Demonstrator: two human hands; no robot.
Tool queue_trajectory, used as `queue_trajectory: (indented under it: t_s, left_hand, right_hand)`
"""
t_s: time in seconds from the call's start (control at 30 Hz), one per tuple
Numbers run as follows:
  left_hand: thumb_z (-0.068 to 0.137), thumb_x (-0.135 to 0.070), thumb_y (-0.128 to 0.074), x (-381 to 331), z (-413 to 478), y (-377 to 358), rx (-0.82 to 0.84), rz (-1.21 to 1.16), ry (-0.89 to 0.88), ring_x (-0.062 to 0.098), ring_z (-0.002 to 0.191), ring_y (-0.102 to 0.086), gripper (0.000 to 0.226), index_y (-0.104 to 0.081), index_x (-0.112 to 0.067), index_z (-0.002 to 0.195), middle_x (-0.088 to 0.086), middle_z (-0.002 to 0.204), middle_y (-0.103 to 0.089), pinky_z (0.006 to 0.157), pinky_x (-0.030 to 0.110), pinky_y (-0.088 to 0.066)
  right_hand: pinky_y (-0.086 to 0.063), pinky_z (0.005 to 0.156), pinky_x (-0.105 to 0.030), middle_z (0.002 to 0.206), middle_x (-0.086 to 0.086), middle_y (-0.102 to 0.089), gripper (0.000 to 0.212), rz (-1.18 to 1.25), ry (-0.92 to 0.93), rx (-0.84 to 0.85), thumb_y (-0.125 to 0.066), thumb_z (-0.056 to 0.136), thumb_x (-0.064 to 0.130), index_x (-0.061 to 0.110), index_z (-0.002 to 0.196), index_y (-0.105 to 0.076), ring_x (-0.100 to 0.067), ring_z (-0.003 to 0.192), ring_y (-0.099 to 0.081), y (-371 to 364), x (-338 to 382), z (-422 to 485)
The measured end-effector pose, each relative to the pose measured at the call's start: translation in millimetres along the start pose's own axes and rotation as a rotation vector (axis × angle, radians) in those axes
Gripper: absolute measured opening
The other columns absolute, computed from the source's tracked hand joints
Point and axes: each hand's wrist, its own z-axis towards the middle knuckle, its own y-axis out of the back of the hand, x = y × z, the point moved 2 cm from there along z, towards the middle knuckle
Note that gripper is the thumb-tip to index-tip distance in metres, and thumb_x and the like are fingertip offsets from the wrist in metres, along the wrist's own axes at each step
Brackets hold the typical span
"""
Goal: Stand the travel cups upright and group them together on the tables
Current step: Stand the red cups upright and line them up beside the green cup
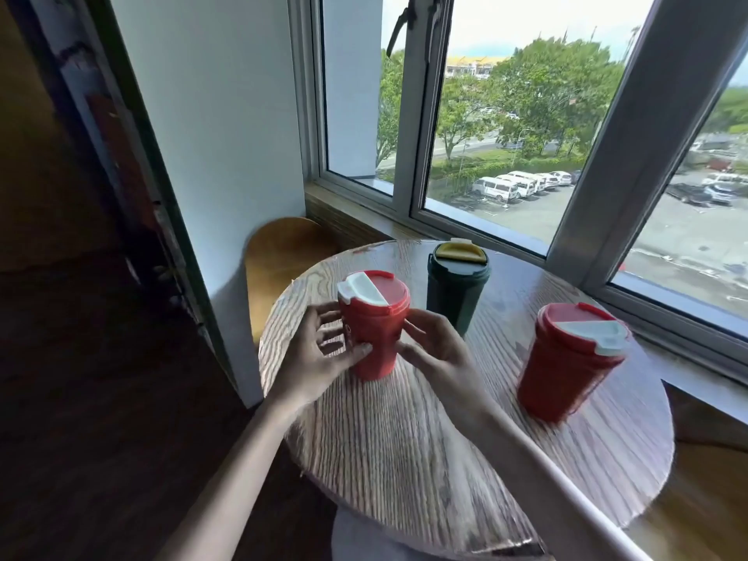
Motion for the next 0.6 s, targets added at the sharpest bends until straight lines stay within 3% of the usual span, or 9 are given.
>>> queue_trajectory:
  t_s: [0.13, 0.2, 0.27, 0.37, 0.43, 0.5, 0.6]
  left_hand:
    - [0.052, -0.052, -0.080, 3, -2, -2, 0.031, 0.101, 0.043, 0.004, 0.104, -0.061, 0.071, -0.044, -0.037, 0.112, -0.011, 0.117, -0.058, 0.090, 0.032, -0.052]
    - [0.053, -0.057, -0.078, 4, -3, -7, 0.039, 0.184, 0.028, 0.004, 0.105, -0.059, 0.078, -0.039, -0.034, 0.118, -0.011, 0.115, -0.057, 0.091, 0.032, -0.050]
    - [0.055, -0.061, -0.075, 3, -5, -13, 0.015, 0.250, 0.002, 0.003, 0.104, -0.058, 0.083, -0.036, -0.028, 0.121, -0.008, 0.114, -0.057, 0.087, 0.025, -0.049]
    - [0.054, -0.063, -0.072, 0, -7, -18, -0.033, 0.280, -0.016, -0.002, 0.099, -0.058, 0.087, -0.037, -0.021, 0.122, -0.004, 0.115, -0.057, 0.076, 0.011, -0.043]
    - [0.053, -0.062, -0.072, -1, -8, -21, -0.064, 0.262, -0.018, 0.000, 0.097, -0.058, 0.089, -0.038, -0.019, 0.124, -0.004, 0.115, -0.057, 0.076, 0.011, -0.043]
    - [0.055, -0.055, -0.078, -1, -10, -24, -0.105, 0.270, -0.033, 0.004, 0.094, -0.060, 0.087, -0.040, -0.016, 0.123, -0.002, 0.114, -0.057, 0.073, 0.008, -0.044]
    - [0.062, -0.035, -0.087, -1, -10, -27, -0.174, 0.359, -0.098, 0.010, 0.088, -0.063, 0.075, -0.043, -0.012, 0.119, 0.003, 0.111, -0.061, 0.066, 0.000, -0.043]
  right_hand:
    - [-0.052, 0.093, -0.028, 0.115, 0.006, -0.066, 0.039, -0.217, 0.039, -0.115, -0.070, 0.078, 0.031, 0.024, 0.115, -0.058, -0.004, 0.110, -0.061, 18, 4, -46]
    - [-0.050, 0.078, -0.017, 0.102, 0.009, -0.068, 0.027, -0.347, 0.132, -0.294, -0.073, 0.080, 0.024, 0.026, 0.105, -0.061, -0.003, 0.096, -0.064, 32, 5, -71]
    - [-0.048, 0.071, -0.019, 0.094, 0.005, -0.066, 0.025, -0.451, 0.191, -0.507, -0.075, 0.078, 0.022, 0.028, 0.097, -0.060, -0.006, 0.086, -0.062, 47, 6, -90]
    - [-0.046, 0.075, -0.018, 0.100, -0.004, -0.059, 0.038, -0.413, 0.152, -0.799, -0.074, 0.070, 0.036, 0.030, 0.098, -0.050, -0.004, 0.084, -0.054, 69, 6, -106]
    - [-0.045, 0.088, -0.029, 0.111, -0.004, -0.050, 0.058, -0.465, 0.142, -0.924, -0.073, 0.065, 0.041, 0.025, 0.113, -0.046, -0.015, 0.101, -0.051, 85, 8, -106]
    - [-0.042, 0.100, -0.043, 0.121, -0.005, -0.041, 0.077, -0.517, 0.100, -0.930, -0.082, 0.067, 0.029, 0.016, 0.129, -0.039, -0.024, 0.117, -0.045, 98, 11, -99]
    - [-0.039, 0.100, -0.037, 0.130, -0.014, -0.040, 0.091, -0.533, 0.029, -0.820, -0.084, 0.066, 0.017, 0.008, 0.138, -0.030, -0.022, 0.121, -0.042, 113, 8, -80]
